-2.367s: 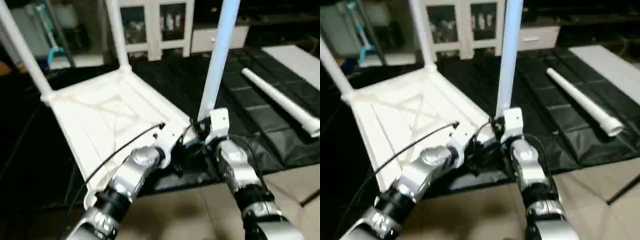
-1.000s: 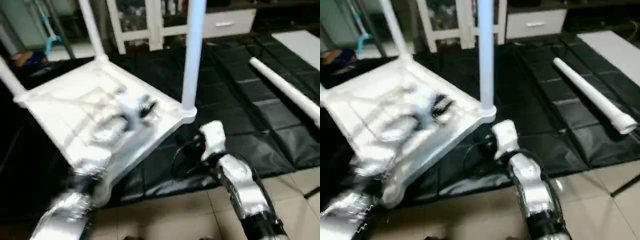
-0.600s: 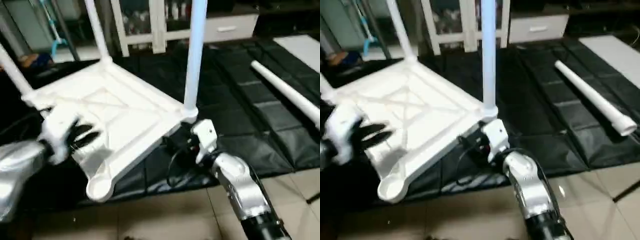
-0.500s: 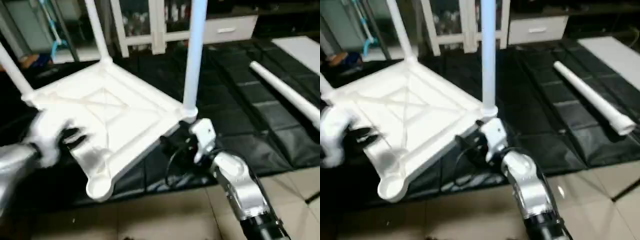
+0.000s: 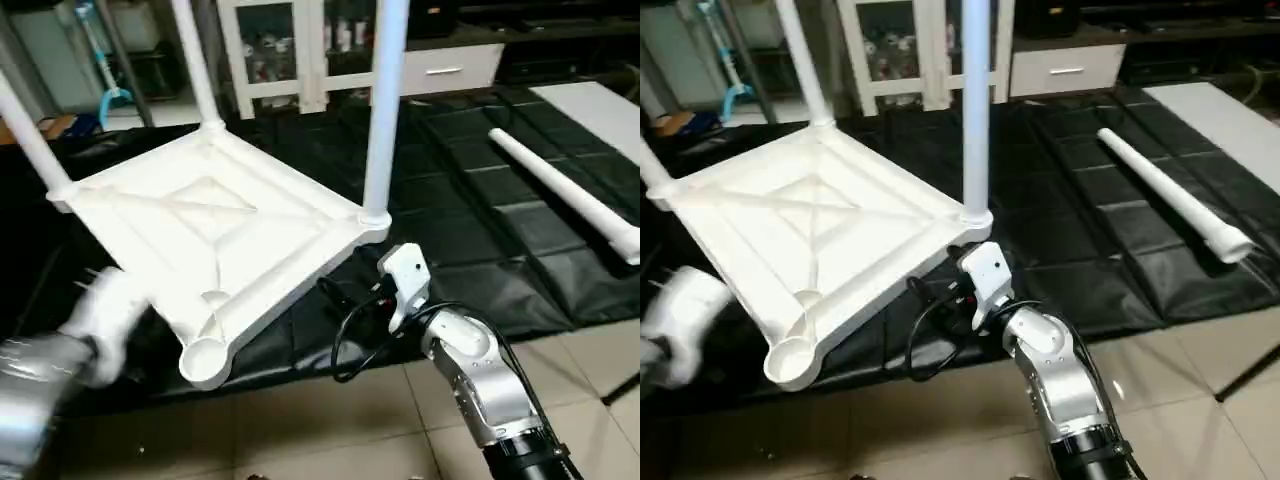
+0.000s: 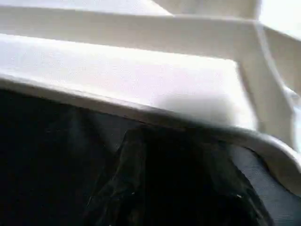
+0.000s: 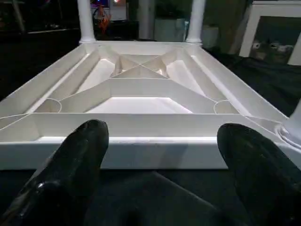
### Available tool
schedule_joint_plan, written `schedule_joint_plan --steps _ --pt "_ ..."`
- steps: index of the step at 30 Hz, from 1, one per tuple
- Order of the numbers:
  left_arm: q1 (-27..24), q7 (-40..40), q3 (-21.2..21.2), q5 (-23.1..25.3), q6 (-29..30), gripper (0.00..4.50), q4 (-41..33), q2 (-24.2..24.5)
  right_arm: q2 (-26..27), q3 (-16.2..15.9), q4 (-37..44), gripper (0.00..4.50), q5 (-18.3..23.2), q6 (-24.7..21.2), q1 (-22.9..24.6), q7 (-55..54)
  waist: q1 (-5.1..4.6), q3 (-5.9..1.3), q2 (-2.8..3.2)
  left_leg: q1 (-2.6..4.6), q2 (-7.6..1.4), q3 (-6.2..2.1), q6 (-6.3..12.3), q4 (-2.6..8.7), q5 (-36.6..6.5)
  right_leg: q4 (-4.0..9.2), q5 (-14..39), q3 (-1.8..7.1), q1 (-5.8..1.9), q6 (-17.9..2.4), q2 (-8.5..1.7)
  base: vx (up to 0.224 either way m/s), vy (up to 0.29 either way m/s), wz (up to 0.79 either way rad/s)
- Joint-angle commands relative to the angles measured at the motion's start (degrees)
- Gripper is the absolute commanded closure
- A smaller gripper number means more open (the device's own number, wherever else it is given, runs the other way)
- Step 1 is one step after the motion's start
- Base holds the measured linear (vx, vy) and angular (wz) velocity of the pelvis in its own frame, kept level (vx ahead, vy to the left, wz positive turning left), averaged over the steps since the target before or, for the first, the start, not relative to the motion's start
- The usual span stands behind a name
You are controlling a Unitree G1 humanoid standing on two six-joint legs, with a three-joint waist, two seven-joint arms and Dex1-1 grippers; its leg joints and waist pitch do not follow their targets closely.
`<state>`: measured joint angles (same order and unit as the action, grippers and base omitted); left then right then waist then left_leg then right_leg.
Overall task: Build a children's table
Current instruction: Rotate table base
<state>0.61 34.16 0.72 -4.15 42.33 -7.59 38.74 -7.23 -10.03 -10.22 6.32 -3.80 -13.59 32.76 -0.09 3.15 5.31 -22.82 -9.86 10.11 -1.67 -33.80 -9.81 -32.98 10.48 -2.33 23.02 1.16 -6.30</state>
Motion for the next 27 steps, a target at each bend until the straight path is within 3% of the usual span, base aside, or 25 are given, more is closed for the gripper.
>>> schedule_joint_plan --steps 1,2,3,4,5,6,7,8,9,10,11,12,13,15,16,17,19,20,22,23,24,25,26,27 --pt "0.7 -0.4 0.7 0.1 -0.1 3.04 -0.3 -1.4 -0.1 0.1 1.7 0.47 -0.1 -0.6 0.1 -0.5 -0.57 -2.19 0.51 2.94 -1.82 -2.04 -4.66 6.16 -41.4 5.85 36.2 0.21 0.40 -2.8 -0.99 0.000 0.000 0.00" --pt "0.9 -0.5 0.8 -0.1 -0.1 3.04 -0.4 -1.9 -0.1 0.2 1.8 0.47 -0.1 -0.6 0.2 -0.5 -0.69 -1.97 0.48 3.06 -1.76 -2.07 -4.61 6.11 -42.2 6.18 37.7 -0.13 0.56 -2.3 -0.81 -0.064 -0.007 -0.05" --pt "1.0 -0.6 0.8 -0.2 -0.1 3.04 -0.4 -2.2 -0.1 0.2 1.8 0.47 -0.1 -0.6 0.2 -0.6 -0.84 -1.75 0.66 3.64 -1.68 -2.05 -4.65 6.05 -44.2 6.83 39.9 -0.97 0.89 -1.4 -0.33 -0.075 -0.007 -0.04" --pt "2.1 -1.1 0.3 -1.3 -0.6 3.04 -0.9 -4.1 -0.2 0.5 1.8 0.47 -0.2 -0.5 0.3 -0.7 -1.02 -1.59 0.83 3.83 -1.73 -2.09 -4.75 6.35 -45.7 6.86 39.7 -1.61 0.78 -1.1 0.07 -0.075 -0.007 -0.04" --pt "2.5 -1.3 0.2 -1.5 -0.8 3.04 -1.0 -4.8 -0.3 0.6 1.8 0.47 -0.1 -0.5 0.3 -0.8 -0.82 -1.22 1.63 2.37 -2.85 -1.38 -4.81 9.78 -50.2 4.48 33.5 -3.81 -2.05 -1.8 2.00 0.000 0.000 0.00" --pt "3.0 -1.5 0.0 -1.9 -1.0 3.04 -0.9 -5.5 -0.3 0.6 1.8 0.47 -0.1 -0.5 0.3 -0.8 0.24 -1.48 2.14 0.12 -4.04 -1.00 -5.08 12.26 -52.0 -2.50 25.2 -3.13 -5.12 -3.3 1.87 0.000 0.000 0.00" --pt "3.3 -1.7 -0.1 -2.1 -1.1 3.04 -0.7 -6.0 -0.3 0.6 1.8 0.47 -0.1 -0.5 0.2 -0.9 3.23 -1.96 1.36 -1.65 -4.77 1.71 -4.85 14.84 -51.6 -7.11 14.8 -1.75 -6.21 -3.8 2.03 -0.104 -0.032 0.09" --pt "3.4 -1.8 -0.1 -2.2 -1.1 3.04 -0.6 -6.1 -0.4 0.6 1.7 0.47 0.0 -0.5 0.2 -0.9 3.47 -2.42 0.28 0.45 -3.78 2.85 -4.60 13.59 -45.3 -6.08 20.5 0.28 -4.63 -3.2 1.64 -0.064 -0.124 0.26" --pt "5.4 -3.3 0.3 -2.2 -3.3 3.04 1.1 -8.4 -0.5 0.6 1.9 0.47 0.1 -0.7 0.2 -0.9 2.37 -1.31 -2.72 7.37 0.25 -1.89 -1.01 -6.67 -14.9 10.75 63.7 6.24 5.91 -1.2 -8.24 -0.064 -0.124 0.26" --pt "5.8 -3.5 0.4 -2.1 -3.7 3.04 1.5 -8.8 -0.5 0.6 2.0 0.47 0.1 -0.7 0.2 -0.9 2.37 -1.31 -2.72 7.37 0.25 -1.89 -1.01 -6.67 -14.9 10.75 63.7 6.24 5.91 -1.2 -8.24 0.043 -0.101 0.04" --pt "6.5 -4.0 0.6 -2.0 -4.2 3.04 2.1 -9.5 -0.5 0.6 2.0 0.47 0.1 -0.8 0.2 -0.9 3.09 -2.14 -1.38 1.10 -0.54 -5.36 -1.54 -1.24 -9.0 5.30 53.1 4.64 -1.62 -3.3 -5.65 0.000 0.000 0.00" --pt "8.3 -5.1 1.3 -1.2 -5.7 3.04 4.3 -11.4 -0.5 0.5 2.3 0.47 0.1 -0.9 0.3 -1.0 2.90 -2.87 -0.74 2.11 -1.16 -4.81 -3.05 1.27 -12.3 3.74 41.4 3.21 -1.53 -5.0 -2.94 0.000 0.000 0.00" --pt "8.3 -5.1 1.3 -1.2 -5.7 3.04 4.3 -11.4 -0.5 0.5 2.3 0.47 0.1 -1.0 0.3 -1.0 2.95 -3.74 -0.62 4.99 -1.53 -3.38 -2.99 2.73 -19.9 2.00 24.0 2.26 0.71 -8.0 0.88 -0.042 0.007 0.22" --pt "10.3 -6.4 2.2 0.1 -7.7 3.04 7.4 -13.2 -0.5 0.5 2.4 0.47 0.0 -1.0 0.4 -1.1 1.31 -2.92 0.04 3.03 -1.79 -3.06 -2.65 4.25 -24.1 1.77 15.2 2.12 -1.02 -10.9 0.85 -0.116 -0.012 0.29" --pt "11.8 -7.7 3.0 1.0 -9.1 3.04 10.0 -14.2 -0.5 0.5 2.5 0.47 -0.1 -1.0 0.5 -1.4 0.77 -2.09 0.05 2.83 -1.88 -3.01 -3.03 5.01 -30.3 2.69 20.9 1.82 -1.09 -9.6 0.74 -0.090 0.025 0.01" --pt "13.0 -8.7 3.9 2.0 -10.6 3.04 12.3 -15.0 -0.5 0.6 2.6 0.47 -0.3 -1.0 0.6 -1.7 0.44 -1.77 0.06 3.83 -1.54 -3.01 -3.79 5.11 -35.9 3.98 29.0 1.45 -0.65 -7.0 0.55 -0.078 0.051 -0.03" --pt "15.1 -9.8 4.7 3.1 -13.3 3.04 16.2 -16.5 -0.5 0.8 2.7 0.47 -0.3 -1.1 0.5 -2.3 0.14 -1.53 0.02 4.84 -1.17 -3.16 -4.07 4.97 -39.2 5.71 36.3 0.74 -0.06 -3.3 0.44 -0.085 0.047 -0.02" --pt "16.2 -10.6 4.9 3.5 -14.4 3.04 18.0 -17.5 -0.6 0.9 2.8 0.47 -0.3 -1.2 0.5 -2.5 0.07 -1.67 -0.01 4.95 -1.17 -3.29 -3.95 5.02 -39.4 6.00 36.3 0.46 -0.33 -2.7 0.34 -0.090 0.041 -0.02" --pt "18.6 -11.9 5.3 4.0 -17.0 3.04 21.8 -19.3 -0.8 1.1 2.9 0.47 -0.5 -1.3 0.4 -2.9 -0.39 -1.93 0.44 4.29 -1.77 -3.52 -2.89 6.41 -39.5 5.99 29.9 -0.59 -2.20 -3.1 0.09 -0.080 0.056 -0.03" --pt "19.8 -12.5 5.3 4.0 -18.3 3.04 23.4 -20.3 -0.8 1.2 2.9 0.47 -0.5 -1.3 0.4 -3.0 -0.65 -1.88 0.28 4.05 -1.88 -3.56 -2.66 6.76 -39.7 6.01 28.6 -0.97 -2.53 -3.2 0.08 -0.051 0.044 -0.06" --pt "21.0 -13.0 5.3 4.0 -19.9 3.04 25.1 -21.2 -0.8 1.4 2.9 0.47 -0.5 -1.3 0.2 -3.2 -0.99 -1.76 0.41 3.74 -2.11 -3.59 -2.62 7.34 -41.0 6.04 27.4 -1.72 -3.13 -3.2 -0.16 -0.075 0.022 -0.04" --pt "22.5 -13.8 4.8 3.8 -21.7 3.04 27.2 -22.5 -0.9 1.6 2.8 0.47 -0.4 -1.4 0.1 -3.2 -1.12 -1.34 0.59 3.92 -2.48 -3.26 -2.73 8.24 -43.9 6.17 27.7 -2.79 -3.16 -3.0 0.25 -0.075 0.022 -0.04" --pt "23.7 -14.6 4.4 3.7 -23.1 3.04 28.9 -23.5 -0.9 1.6 2.8 0.47 -0.4 -1.5 0.1 -3.2 -1.25 -1.01 0.47 3.63 -2.81 -2.95 -2.76 9.14 -45.8 5.76 27.5 -3.67 -3.57 -2.9 0.81 -0.097 -0.001 0.05" --pt "25.0 -15.6 4.3 4.0 -24.9 3.04 31.0 -24.2 -1.0 1.6 2.9 0.47 -0.5 -1.5 0.2 -3.2 3.13 -1.34 1.06 -2.00 -5.81 -0.76 -2.63 14.58 -50.4 -7.26 11.8 -2.56 -8.42 -3.6 1.49 -0.130 -0.053 0.20"
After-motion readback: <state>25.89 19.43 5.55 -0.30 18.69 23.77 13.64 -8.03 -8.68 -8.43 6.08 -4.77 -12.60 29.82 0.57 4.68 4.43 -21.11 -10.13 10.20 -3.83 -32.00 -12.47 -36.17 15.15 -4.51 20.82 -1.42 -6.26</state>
